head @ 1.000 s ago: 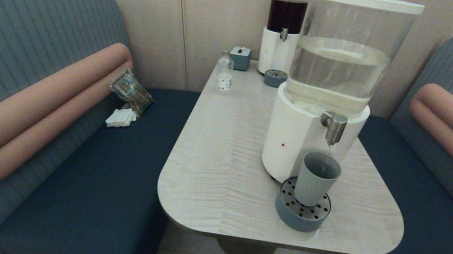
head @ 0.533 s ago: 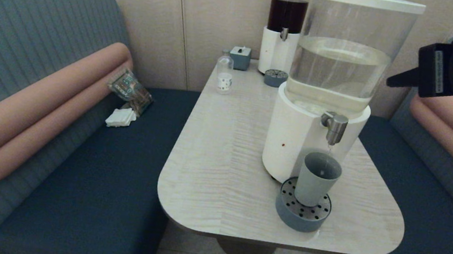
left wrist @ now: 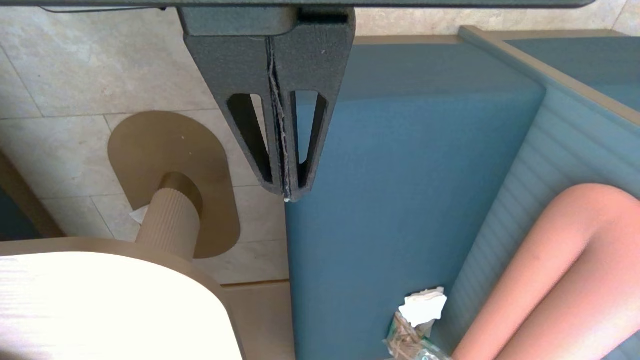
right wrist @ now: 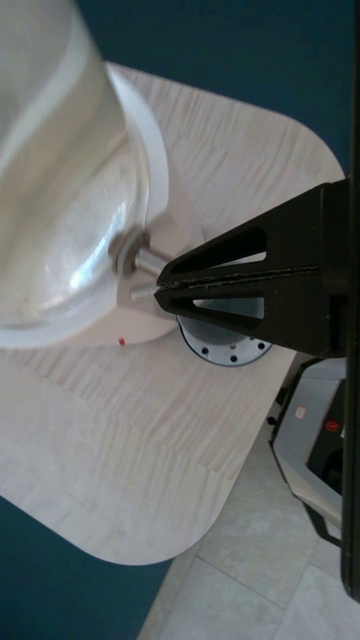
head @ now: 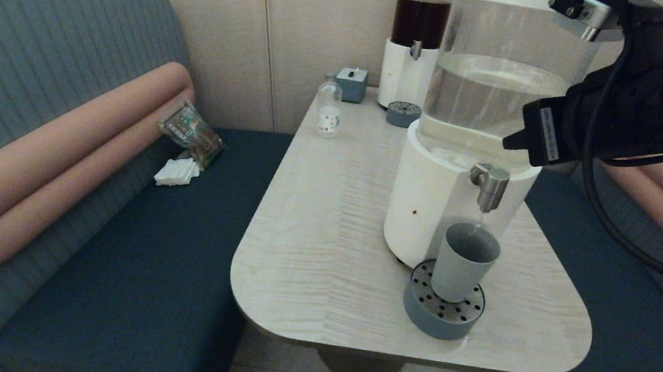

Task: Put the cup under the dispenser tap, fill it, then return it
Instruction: Turn off the faucet

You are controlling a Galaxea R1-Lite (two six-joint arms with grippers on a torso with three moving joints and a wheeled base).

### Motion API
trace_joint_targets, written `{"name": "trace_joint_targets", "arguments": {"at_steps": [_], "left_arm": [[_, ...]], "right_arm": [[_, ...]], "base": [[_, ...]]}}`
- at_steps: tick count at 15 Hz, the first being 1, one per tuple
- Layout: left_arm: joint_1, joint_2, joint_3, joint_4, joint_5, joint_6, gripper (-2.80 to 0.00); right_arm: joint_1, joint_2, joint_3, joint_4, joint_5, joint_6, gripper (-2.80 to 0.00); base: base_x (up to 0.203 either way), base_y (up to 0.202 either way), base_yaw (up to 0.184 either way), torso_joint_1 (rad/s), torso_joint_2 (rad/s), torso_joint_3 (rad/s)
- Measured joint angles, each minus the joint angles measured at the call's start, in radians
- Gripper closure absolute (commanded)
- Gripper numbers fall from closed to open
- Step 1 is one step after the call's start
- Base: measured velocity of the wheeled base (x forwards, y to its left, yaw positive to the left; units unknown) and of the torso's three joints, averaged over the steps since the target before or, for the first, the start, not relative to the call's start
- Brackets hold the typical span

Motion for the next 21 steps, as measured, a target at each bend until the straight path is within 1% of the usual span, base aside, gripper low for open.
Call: {"name": "trace_joint_targets", "arguments": {"at_steps": [4, 15, 18, 21], "left_arm": [[0.0, 0.0, 0.0, 0.0, 0.0, 0.0, 0.0], [0.0, 0.0, 0.0, 0.0, 0.0, 0.0, 0.0], [0.0, 0.0, 0.0, 0.0, 0.0, 0.0, 0.0], [0.0, 0.0, 0.0, 0.0, 0.0, 0.0, 0.0]], "right_arm": [[0.014, 0.028, 0.0, -0.001, 0.0, 0.001, 0.0], [0.016, 0.087, 0.001, -0.003, -0.004, 0.008, 0.0], [0.016, 0.1, 0.001, -0.049, -0.018, 0.0, 0.0], [0.016, 0.108, 0.001, -0.053, -0.027, -0.001, 0.0]], "base": [[0.0, 0.0, 0.0, 0.0, 0.0, 0.0], [0.0, 0.0, 0.0, 0.0, 0.0, 0.0], [0.0, 0.0, 0.0, 0.0, 0.0, 0.0], [0.0, 0.0, 0.0, 0.0, 0.0, 0.0]]}}
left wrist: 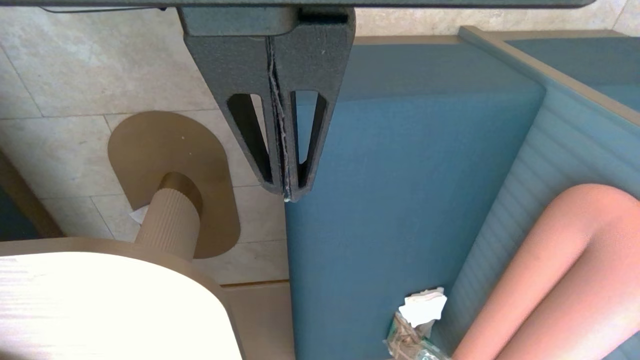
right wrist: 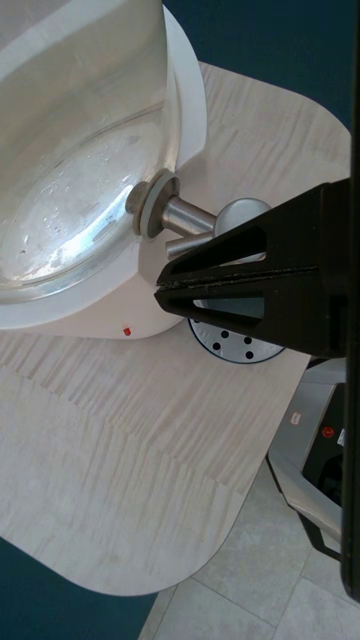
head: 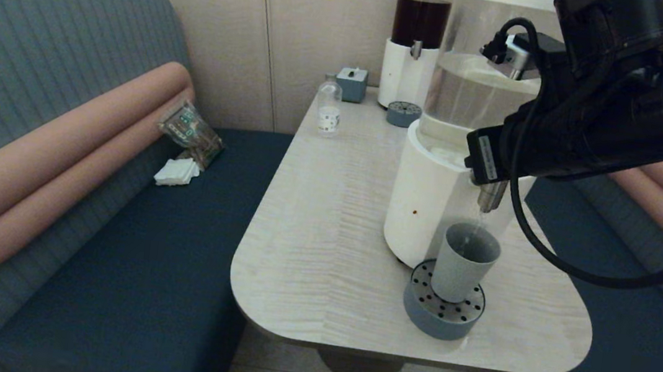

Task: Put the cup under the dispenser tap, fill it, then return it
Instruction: Turn off the faucet

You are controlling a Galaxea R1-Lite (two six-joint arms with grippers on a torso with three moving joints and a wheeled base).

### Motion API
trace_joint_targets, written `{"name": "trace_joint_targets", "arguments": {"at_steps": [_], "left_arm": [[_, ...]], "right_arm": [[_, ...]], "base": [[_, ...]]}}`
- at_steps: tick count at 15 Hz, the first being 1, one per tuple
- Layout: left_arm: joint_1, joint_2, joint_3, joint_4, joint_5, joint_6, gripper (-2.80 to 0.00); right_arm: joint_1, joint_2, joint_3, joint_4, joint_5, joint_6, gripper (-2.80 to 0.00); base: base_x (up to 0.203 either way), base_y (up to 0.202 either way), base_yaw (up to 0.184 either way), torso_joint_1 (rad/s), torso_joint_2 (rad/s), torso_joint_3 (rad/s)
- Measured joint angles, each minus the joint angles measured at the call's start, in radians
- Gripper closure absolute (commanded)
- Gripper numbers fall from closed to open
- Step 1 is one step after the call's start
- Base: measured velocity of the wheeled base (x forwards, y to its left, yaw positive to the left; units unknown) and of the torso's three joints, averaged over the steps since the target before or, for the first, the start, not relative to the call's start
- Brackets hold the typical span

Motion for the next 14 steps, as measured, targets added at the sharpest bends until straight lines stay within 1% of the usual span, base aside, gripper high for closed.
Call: {"name": "trace_joint_targets", "arguments": {"at_steps": [6, 8, 12, 14], "left_arm": [[0.0, 0.0, 0.0, 0.0, 0.0, 0.0, 0.0], [0.0, 0.0, 0.0, 0.0, 0.0, 0.0, 0.0], [0.0, 0.0, 0.0, 0.0, 0.0, 0.0, 0.0], [0.0, 0.0, 0.0, 0.0, 0.0, 0.0, 0.0]], "right_arm": [[-0.004, 0.008, 0.001, -0.005, -0.006, 0.002, 0.0], [-0.006, 0.011, 0.001, -0.007, -0.033, 0.0, 0.0], [-0.012, 0.014, 0.001, -0.013, -0.054, -0.002, 0.0], [-0.015, 0.017, 0.001, -0.021, -0.086, -0.009, 0.0]], "base": [[0.0, 0.0, 0.0, 0.0, 0.0, 0.0], [0.0, 0.0, 0.0, 0.0, 0.0, 0.0], [0.0, 0.0, 0.0, 0.0, 0.0, 0.0], [0.0, 0.0, 0.0, 0.0, 0.0, 0.0]]}}
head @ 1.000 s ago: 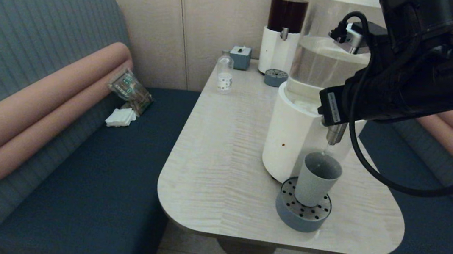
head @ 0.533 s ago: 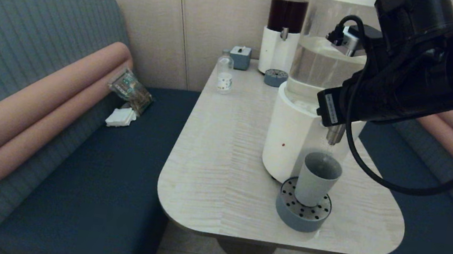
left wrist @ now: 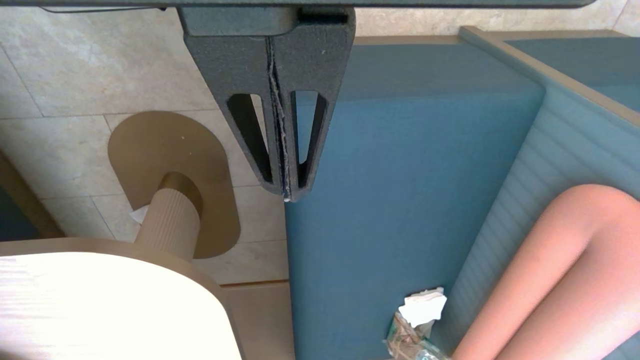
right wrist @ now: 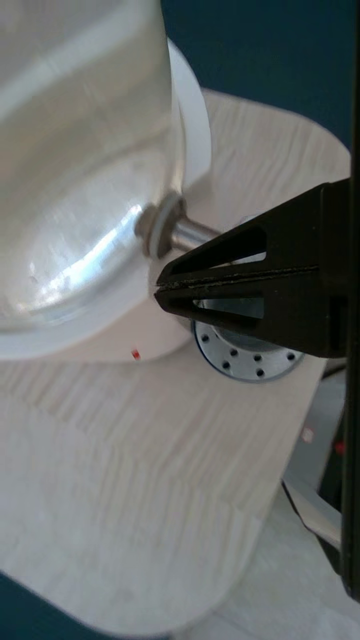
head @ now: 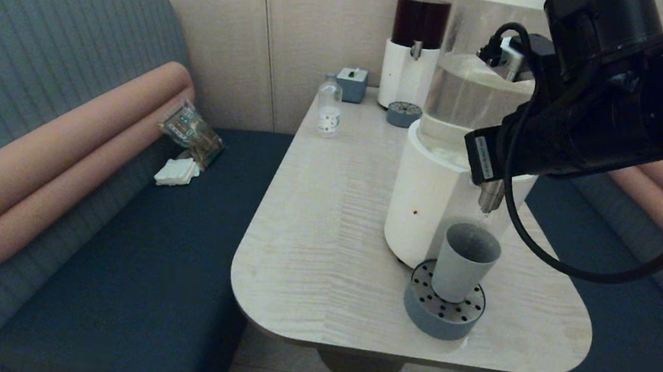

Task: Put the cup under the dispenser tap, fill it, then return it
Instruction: Turn off the faucet

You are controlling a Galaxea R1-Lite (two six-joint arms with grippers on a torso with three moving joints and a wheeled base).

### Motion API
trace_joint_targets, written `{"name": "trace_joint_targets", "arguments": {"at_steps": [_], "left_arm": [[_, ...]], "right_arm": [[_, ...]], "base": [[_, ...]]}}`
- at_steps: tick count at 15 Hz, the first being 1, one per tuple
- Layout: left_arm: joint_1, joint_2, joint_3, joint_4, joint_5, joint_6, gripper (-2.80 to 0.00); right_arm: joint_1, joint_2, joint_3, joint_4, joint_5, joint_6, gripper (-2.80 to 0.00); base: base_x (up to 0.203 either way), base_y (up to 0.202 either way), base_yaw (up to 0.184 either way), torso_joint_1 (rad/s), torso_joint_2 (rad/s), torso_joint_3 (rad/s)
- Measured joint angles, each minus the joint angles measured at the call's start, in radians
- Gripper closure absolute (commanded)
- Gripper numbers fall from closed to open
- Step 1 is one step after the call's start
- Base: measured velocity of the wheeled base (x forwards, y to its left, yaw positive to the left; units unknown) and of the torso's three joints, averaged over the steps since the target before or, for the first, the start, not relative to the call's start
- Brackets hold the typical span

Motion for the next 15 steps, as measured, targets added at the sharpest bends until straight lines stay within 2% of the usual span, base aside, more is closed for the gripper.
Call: {"name": "trace_joint_targets", "arguments": {"at_steps": [9, 15], "left_arm": [[0.0, 0.0, 0.0, 0.0, 0.0, 0.0, 0.0], [0.0, 0.0, 0.0, 0.0, 0.0, 0.0, 0.0]], "right_arm": [[0.0, 0.008, 0.0, -0.023, -0.013, -0.017, 0.0], [0.036, -0.001, 0.0, -0.045, -0.004, -0.018, 0.0]], "base": [[0.0, 0.0, 0.0, 0.0, 0.0, 0.0], [0.0, 0.0, 0.0, 0.0, 0.0, 0.0]]}}
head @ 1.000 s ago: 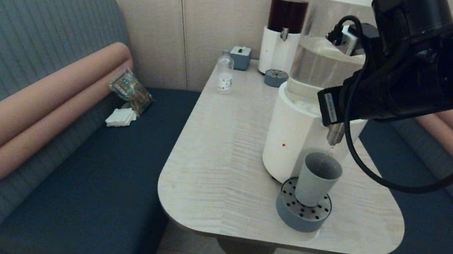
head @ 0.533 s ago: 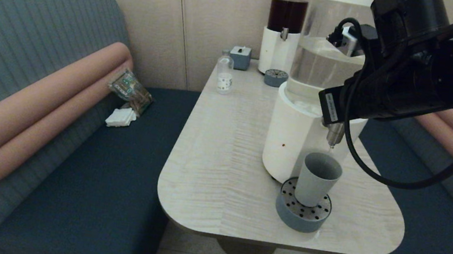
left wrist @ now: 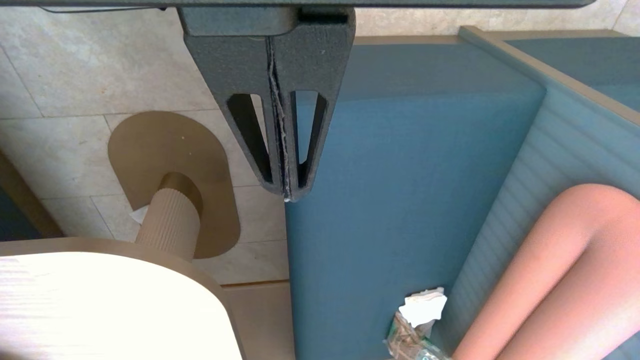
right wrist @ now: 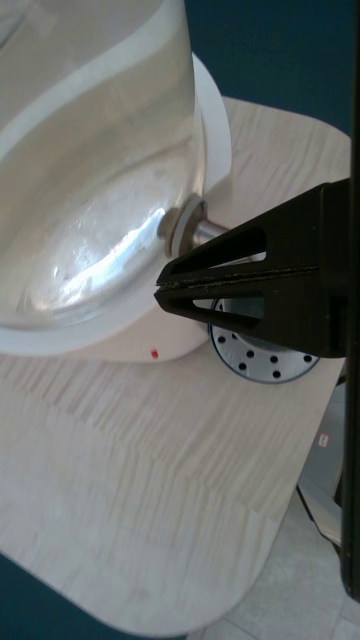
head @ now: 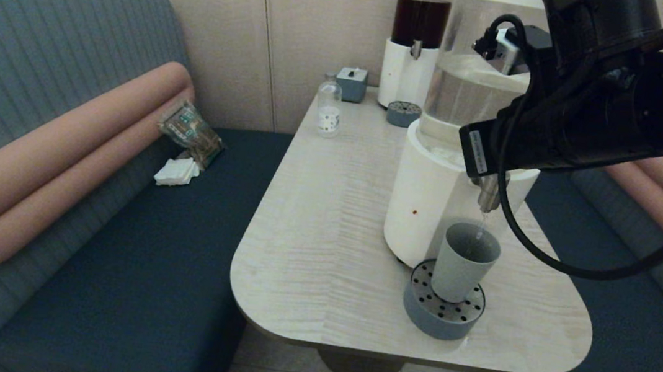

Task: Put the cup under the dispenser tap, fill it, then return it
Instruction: Turn off the faucet

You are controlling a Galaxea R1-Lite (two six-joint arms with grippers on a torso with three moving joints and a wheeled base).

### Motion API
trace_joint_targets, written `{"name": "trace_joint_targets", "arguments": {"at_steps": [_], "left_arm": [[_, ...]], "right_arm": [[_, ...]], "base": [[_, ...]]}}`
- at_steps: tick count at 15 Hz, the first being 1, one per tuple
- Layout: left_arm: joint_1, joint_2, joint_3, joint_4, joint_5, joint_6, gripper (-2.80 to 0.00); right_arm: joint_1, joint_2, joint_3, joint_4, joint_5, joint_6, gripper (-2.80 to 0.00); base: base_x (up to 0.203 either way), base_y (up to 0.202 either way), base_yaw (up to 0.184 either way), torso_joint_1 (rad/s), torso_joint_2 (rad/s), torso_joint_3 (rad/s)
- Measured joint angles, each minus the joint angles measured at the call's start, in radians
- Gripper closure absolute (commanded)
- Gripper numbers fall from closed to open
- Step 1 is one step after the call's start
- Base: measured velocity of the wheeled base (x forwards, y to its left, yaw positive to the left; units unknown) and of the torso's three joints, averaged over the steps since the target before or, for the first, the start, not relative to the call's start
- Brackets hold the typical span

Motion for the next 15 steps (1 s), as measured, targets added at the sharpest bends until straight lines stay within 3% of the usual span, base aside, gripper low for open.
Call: {"name": "trace_joint_targets", "arguments": {"at_steps": [15], "left_arm": [[0.0, 0.0, 0.0, 0.0, 0.0, 0.0, 0.0]], "right_arm": [[0.01, -0.007, 0.023, 0.049, -0.03, 0.003, 0.0]], "base": [[0.0, 0.0, 0.0, 0.0, 0.0, 0.0]]}}
